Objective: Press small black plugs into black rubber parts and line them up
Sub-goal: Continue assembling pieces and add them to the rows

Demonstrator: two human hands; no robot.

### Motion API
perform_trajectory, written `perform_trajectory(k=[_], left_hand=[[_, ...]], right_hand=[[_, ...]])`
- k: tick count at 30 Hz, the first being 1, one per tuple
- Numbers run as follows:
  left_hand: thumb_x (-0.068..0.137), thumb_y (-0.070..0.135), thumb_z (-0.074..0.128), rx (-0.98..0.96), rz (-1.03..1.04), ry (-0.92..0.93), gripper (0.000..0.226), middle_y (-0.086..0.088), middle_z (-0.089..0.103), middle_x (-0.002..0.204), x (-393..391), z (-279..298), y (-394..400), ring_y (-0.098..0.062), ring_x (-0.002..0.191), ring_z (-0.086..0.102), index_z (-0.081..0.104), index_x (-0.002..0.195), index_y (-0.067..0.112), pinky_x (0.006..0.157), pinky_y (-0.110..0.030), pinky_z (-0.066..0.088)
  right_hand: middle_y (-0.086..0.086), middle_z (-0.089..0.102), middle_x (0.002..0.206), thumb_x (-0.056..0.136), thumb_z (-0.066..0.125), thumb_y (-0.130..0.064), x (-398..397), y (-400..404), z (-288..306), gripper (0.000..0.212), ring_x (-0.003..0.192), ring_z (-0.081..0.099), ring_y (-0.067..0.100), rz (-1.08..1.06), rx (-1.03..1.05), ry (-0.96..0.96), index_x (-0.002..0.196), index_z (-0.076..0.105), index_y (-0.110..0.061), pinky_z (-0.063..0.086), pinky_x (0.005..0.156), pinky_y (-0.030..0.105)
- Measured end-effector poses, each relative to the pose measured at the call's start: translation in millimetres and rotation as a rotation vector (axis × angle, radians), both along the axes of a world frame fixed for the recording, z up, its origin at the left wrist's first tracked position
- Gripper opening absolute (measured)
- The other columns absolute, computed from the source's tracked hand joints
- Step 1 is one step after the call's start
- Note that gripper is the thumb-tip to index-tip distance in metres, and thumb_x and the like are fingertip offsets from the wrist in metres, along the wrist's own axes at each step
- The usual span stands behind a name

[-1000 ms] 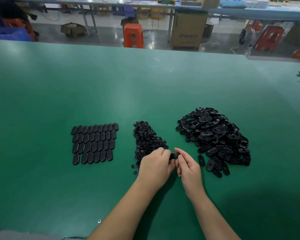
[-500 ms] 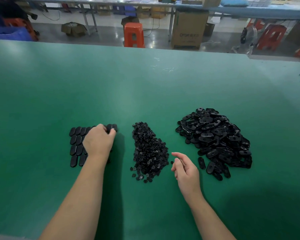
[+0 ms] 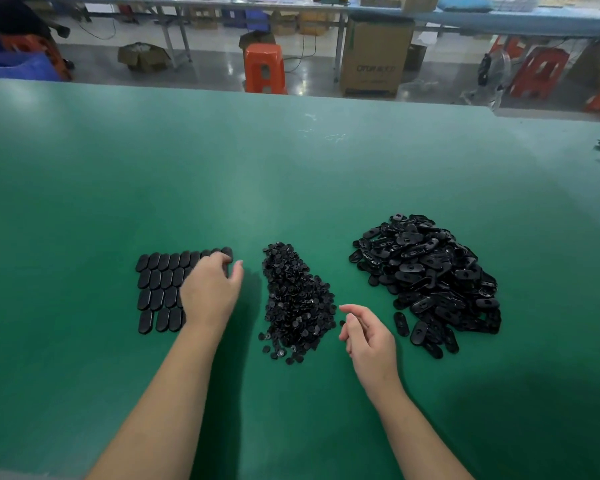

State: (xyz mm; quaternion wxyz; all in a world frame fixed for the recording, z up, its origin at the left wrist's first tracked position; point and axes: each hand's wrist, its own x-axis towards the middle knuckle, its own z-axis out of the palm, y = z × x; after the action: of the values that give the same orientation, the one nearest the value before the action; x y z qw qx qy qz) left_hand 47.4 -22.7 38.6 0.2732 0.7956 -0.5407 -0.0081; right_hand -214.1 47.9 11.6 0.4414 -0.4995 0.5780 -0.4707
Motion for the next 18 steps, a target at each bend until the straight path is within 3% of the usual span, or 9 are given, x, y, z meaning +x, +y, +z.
perform_trajectory(k=[5,9,14,16,18], left_hand=[[0.099,0.039,0.053,0.046,-0.14,0.052,0.027,0.007,0.065,0.087,-56.0,-13.4,34.1,-0.01,0.067,0.057,0.069,0.11,0.021,0.056,-0.026,0.041],[0.102,0.04,0.048,0.083,-0.167,0.034,0.03,0.007,0.065,0.098,-67.5,-28.0,52.7,-0.014,0.076,0.062,0.067,0.119,0.023,0.057,-0.026,0.04],[0.1,0.037,0.053,0.065,-0.187,0.043,0.03,0.006,0.066,0.1,-66.9,-31.2,54.1,-0.014,0.072,0.062,0.069,0.12,0.021,0.054,-0.026,0.043],[0.099,0.034,0.056,0.054,-0.193,0.052,0.026,0.007,0.065,0.097,-65.6,-31.9,54.1,-0.013,0.07,0.061,0.07,0.117,0.022,0.053,-0.025,0.042],[0.098,0.032,0.057,0.048,-0.208,0.056,0.022,0.009,0.065,0.093,-64.6,-32.6,54.4,-0.01,0.069,0.06,0.072,0.112,0.023,0.053,-0.024,0.043]], right_hand=[[-0.005,0.062,0.066,0.103,0.053,-0.017,0.0,0.3,1.3,0.032,0.051,0.041,0.012,-0.005,-0.005,0.071,0.092,0.068,-0.044,0.034,0.049,0.032],[-0.006,0.063,0.067,0.102,0.055,-0.019,-2.0,1.6,1.8,0.026,0.053,0.044,0.013,0.008,-0.002,0.086,0.093,0.069,-0.038,0.037,0.052,0.035],[-0.009,0.067,0.073,0.101,0.057,-0.018,-9.8,-1.8,11.9,0.018,0.06,0.05,0.012,0.085,0.076,0.11,0.098,0.068,-0.033,0.044,0.059,0.033],[-0.011,0.065,0.077,0.101,0.058,-0.02,-24.4,-6.9,17.5,0.015,0.057,0.05,0.005,0.082,0.057,0.266,0.101,0.067,-0.031,0.041,0.055,0.019],[-0.013,0.06,0.092,0.102,0.057,-0.025,-44.8,-13.6,25.4,0.016,0.065,0.055,0.0,0.076,0.046,0.607,0.114,0.066,-0.026,0.041,0.059,0.017]])
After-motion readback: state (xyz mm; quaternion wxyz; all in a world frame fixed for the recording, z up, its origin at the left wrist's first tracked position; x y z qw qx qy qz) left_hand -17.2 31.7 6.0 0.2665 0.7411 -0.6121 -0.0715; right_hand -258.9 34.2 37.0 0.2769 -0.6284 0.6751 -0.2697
